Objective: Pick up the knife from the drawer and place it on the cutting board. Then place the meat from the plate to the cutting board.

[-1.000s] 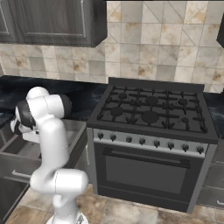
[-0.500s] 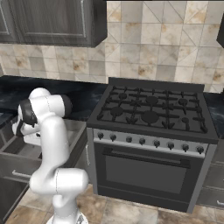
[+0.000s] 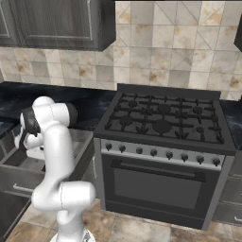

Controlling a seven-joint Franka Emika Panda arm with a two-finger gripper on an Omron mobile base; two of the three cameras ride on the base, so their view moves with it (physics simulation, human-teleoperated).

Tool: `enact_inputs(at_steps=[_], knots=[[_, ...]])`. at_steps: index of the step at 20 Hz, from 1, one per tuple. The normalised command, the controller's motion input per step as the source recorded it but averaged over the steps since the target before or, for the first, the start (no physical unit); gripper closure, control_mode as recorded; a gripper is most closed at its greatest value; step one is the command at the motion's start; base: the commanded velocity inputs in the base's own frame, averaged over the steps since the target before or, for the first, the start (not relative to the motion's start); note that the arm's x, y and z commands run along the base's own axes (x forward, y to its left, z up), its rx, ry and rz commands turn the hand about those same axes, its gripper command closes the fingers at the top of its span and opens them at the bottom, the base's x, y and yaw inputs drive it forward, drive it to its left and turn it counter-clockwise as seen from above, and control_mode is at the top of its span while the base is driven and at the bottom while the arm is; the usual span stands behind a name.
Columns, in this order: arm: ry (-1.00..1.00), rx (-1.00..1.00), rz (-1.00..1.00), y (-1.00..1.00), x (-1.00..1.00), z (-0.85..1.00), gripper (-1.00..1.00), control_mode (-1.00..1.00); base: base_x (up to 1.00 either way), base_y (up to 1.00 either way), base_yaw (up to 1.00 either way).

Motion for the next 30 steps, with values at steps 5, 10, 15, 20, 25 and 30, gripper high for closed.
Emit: enact_inputs(at_steps=[5, 10, 15, 20, 25, 30], knots=[[0.00, 0.00, 0.00, 0.00, 0.02, -0.20, -1.00, -1.00, 0.00, 0.00, 0.00], [0.00, 0.00, 0.00, 0.00, 0.11, -0.17, -1.00, -1.00, 0.00, 0.00, 0.00], [0.00, 0.00, 0.00, 0.00, 0.11, -0.11, -1.00, -1.00, 0.00, 0.00, 0.00], [0.00, 0.00, 0.00, 0.00, 0.10, -0.04, -1.00, -1.00, 0.00, 0.00, 0.00], [0.00, 0.00, 0.00, 0.03, 0.06, -0.02, -1.00, -1.00, 0.00, 0.00, 0.00], [0.00, 0.00, 0.00, 0.05, 0.05, -0.07, -1.00, -1.00, 0.00, 0.00, 0.00]])
